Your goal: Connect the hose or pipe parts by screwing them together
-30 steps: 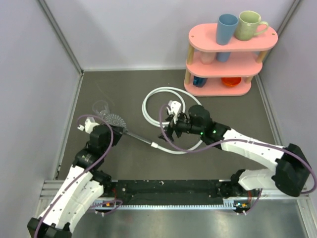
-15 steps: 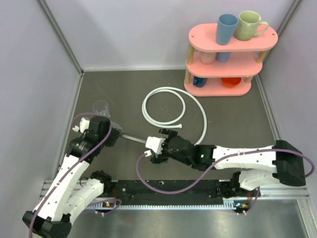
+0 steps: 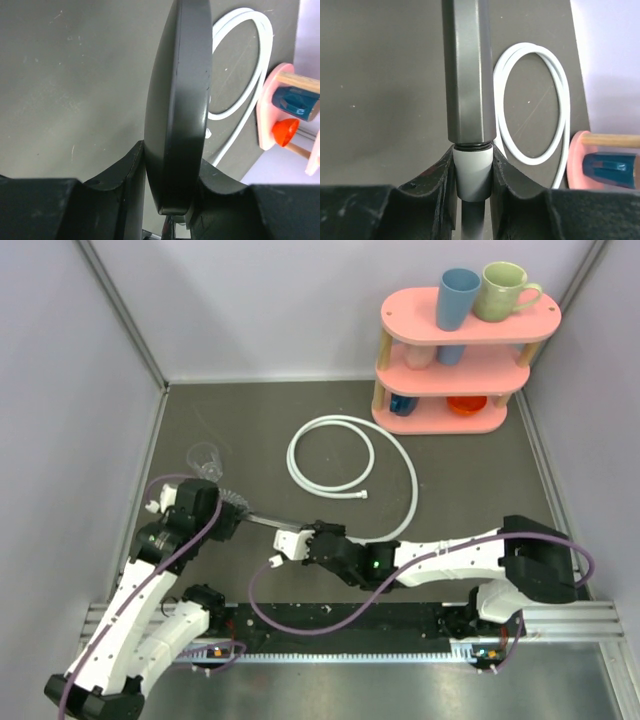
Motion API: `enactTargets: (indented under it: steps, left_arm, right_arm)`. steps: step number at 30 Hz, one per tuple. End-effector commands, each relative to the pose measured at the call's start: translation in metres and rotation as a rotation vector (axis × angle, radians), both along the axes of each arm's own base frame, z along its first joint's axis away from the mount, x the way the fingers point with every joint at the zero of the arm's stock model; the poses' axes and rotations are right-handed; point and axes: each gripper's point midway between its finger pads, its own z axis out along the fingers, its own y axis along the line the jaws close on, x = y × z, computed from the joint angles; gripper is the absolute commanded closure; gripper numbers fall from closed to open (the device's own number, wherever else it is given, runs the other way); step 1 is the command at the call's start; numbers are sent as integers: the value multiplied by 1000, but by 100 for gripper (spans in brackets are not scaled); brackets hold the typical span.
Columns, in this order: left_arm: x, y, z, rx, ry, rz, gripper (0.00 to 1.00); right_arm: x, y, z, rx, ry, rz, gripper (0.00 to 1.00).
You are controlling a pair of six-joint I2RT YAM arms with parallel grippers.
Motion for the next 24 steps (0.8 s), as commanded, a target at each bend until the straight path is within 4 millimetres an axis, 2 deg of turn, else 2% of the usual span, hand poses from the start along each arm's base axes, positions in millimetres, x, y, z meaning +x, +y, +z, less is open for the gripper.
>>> enactTargets:
  steps: [1, 2, 4, 5, 6, 7, 8, 9, 10, 11, 12, 13, 14, 15, 16, 17, 19, 20, 24]
  left_arm:
    - [5, -26, 28, -133, -174, -108, 100]
    - [6, -33, 20, -145, -202, -161, 100]
    - [8, -41, 27, -126, -346, -258, 100]
    - [12, -52, 26, -154, -429, -322, 100]
    - [13, -55, 27, -153, -483, -347, 100]
    - [11, -55, 37, -143, -582, -370, 100]
    - [14, -57, 33, -144, -643, -381, 100]
    - [14, -57, 40, -140, -714, -390, 100]
    - [11, -56, 51, -103, -817, -415, 100]
    - [13, -56, 39, -76, -844, -430, 100]
    - [10, -58, 61, -77, -970, -442, 100]
    - [5, -57, 69, -61, -1048, -452, 100]
    - [5, -59, 61, -58, -1081, -464, 100]
    - [-1, -60, 74, -68, -1165, -473, 100]
    - [-4, -60, 77, -67, -1205, -481, 100]
    - [-3, -62, 69, -62, -1206, -494, 100]
    - [-4, -66, 66, -30, -1225, -531, 100]
    - [-3, -68, 61, -22, -1217, -543, 100]
    - [0, -71, 51, -11, -1196, -559, 100]
  right_arm:
    - [9, 27, 51, 211, 109, -15, 100]
    - [10, 29, 55, 229, 124, -2, 100]
    - [11, 33, 56, 275, 215, 58, 100]
    - [11, 33, 64, 311, 248, 86, 100]
    - [12, 32, 67, 349, 301, 100, 100]
    - [13, 34, 70, 380, 368, 166, 100]
    - [12, 31, 78, 429, 424, 190, 100]
    - [12, 31, 82, 455, 462, 226, 100]
    - [0, 35, 85, 464, 527, 319, 100]
    - [12, 28, 90, 499, 558, 315, 100]
    - [12, 28, 89, 508, 598, 347, 100]
    - [4, 31, 97, 526, 658, 439, 100]
    - [11, 27, 98, 537, 709, 442, 100]
    - [12, 29, 87, 517, 765, 459, 100]
    - [0, 29, 88, 501, 836, 532, 100]
    - [5, 28, 93, 513, 867, 553, 100]
    - [-6, 30, 90, 501, 965, 637, 100]
    - [-8, 30, 94, 507, 990, 666, 100]
    - [-9, 26, 90, 524, 1091, 697, 100]
